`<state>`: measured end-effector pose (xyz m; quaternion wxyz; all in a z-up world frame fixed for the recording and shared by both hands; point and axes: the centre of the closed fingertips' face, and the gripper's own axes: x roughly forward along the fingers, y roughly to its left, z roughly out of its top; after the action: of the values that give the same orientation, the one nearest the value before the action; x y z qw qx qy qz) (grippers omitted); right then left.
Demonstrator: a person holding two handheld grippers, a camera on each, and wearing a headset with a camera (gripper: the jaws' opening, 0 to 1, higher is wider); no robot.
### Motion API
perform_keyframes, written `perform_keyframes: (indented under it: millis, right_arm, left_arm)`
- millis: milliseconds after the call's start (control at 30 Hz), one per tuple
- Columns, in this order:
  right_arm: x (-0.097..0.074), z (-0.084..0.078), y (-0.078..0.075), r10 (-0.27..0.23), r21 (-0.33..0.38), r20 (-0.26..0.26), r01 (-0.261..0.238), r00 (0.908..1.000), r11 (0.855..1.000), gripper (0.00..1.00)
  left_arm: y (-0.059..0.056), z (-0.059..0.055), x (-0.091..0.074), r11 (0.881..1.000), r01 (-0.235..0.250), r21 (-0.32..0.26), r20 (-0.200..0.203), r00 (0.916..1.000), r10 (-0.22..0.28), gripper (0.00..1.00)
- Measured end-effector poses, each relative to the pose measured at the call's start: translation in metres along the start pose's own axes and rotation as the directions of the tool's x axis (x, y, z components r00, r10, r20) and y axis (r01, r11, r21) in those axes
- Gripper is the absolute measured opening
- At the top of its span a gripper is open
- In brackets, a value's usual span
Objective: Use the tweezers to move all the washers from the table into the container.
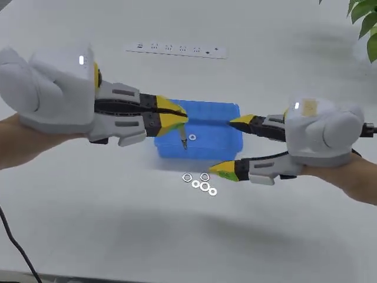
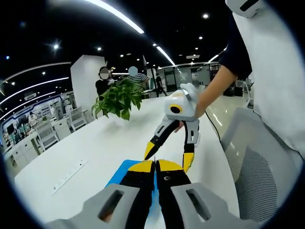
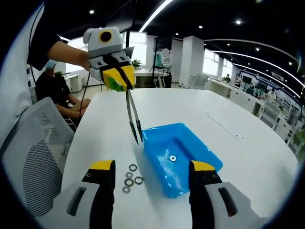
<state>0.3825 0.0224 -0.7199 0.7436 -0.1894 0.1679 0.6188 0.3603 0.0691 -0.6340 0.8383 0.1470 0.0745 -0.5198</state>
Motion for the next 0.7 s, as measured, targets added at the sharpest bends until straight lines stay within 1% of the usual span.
perform_keyframes:
  millis: [33, 100, 167, 267, 400, 533, 600, 700]
  right_arm:
    - [-0.002, -0.002, 0.002, 0.001, 0.000, -0.003, -0.001, 1.0000, 1.000, 0.69]
    - [-0.006, -0.005, 0.004, -0.005, -0.015, -0.010, 0.005, 0.9999, 1.000, 0.72]
    - [-0.009, -0.006, 0.007, 0.000, -0.017, -0.010, 0.000, 0.9999, 1.000, 0.76]
    - [-0.011, -0.009, 0.013, 0.017, -0.014, -0.013, -0.017, 0.9998, 1.000, 0.81]
    - [-0.011, -0.017, 0.023, 0.056, -0.010, -0.039, -0.057, 0.9976, 0.998, 0.88]
    - [-0.013, -0.023, 0.029, 0.077, -0.001, -0.046, -0.077, 0.9960, 0.997, 0.91]
    - [-0.013, -0.026, 0.030, 0.077, -0.010, -0.054, -0.077, 0.9956, 0.997, 0.92]
    - [-0.014, -0.032, 0.032, 0.089, -0.007, -0.066, -0.090, 0.9939, 0.996, 0.93]
  left_arm:
    - [-0.002, -0.001, 0.000, 1.000, -0.001, -0.001, -0.003, 1.0000, 0.001, 0.05]
    - [-0.006, -0.005, -0.002, 1.000, 0.003, -0.005, -0.008, 1.0000, -0.003, 0.05]
    - [-0.010, -0.010, -0.002, 1.000, 0.005, -0.014, -0.012, 0.9999, -0.006, 0.05]
    - [-0.014, -0.017, 0.000, 1.000, 0.007, -0.026, -0.022, 0.9997, -0.008, 0.05]
    - [-0.018, -0.029, 0.007, 0.999, 0.006, -0.050, -0.029, 0.9996, -0.007, 0.05]
    - [-0.025, -0.039, 0.013, 0.997, 0.026, -0.068, -0.035, 0.9990, -0.029, 0.05]
    - [-0.027, -0.044, 0.015, 0.997, 0.032, -0.074, -0.043, 0.9985, -0.035, 0.05]
    - [-0.029, -0.049, 0.016, 0.996, 0.035, -0.077, -0.049, 0.9980, -0.039, 0.05]
